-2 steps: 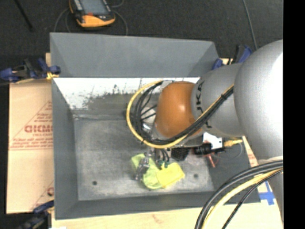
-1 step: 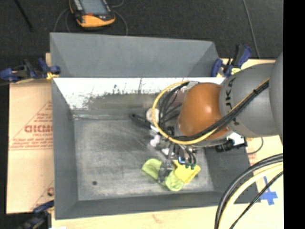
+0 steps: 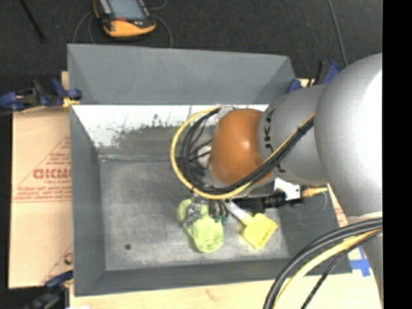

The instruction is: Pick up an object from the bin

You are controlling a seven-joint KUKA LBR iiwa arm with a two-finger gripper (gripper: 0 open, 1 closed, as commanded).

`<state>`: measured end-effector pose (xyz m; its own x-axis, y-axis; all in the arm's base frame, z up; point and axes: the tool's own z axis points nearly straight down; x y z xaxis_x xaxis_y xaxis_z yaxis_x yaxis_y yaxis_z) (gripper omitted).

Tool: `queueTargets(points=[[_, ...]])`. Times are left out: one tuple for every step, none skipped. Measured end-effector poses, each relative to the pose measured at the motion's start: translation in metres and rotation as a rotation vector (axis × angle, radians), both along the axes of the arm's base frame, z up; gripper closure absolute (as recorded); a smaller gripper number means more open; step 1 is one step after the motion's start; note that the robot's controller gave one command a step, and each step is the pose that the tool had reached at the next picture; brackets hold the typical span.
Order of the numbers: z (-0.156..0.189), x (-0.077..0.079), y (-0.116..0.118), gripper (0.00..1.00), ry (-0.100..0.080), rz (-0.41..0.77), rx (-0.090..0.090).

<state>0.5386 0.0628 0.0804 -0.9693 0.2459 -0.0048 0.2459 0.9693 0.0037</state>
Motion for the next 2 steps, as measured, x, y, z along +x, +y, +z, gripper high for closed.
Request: queueTargets(points=[[0.0000,0.0000,0.0000,1.00,0.000,-0.001,0.000],[0.0019,-0.0005,-0.0001,1.00,0.001,-0.001,0.000]])
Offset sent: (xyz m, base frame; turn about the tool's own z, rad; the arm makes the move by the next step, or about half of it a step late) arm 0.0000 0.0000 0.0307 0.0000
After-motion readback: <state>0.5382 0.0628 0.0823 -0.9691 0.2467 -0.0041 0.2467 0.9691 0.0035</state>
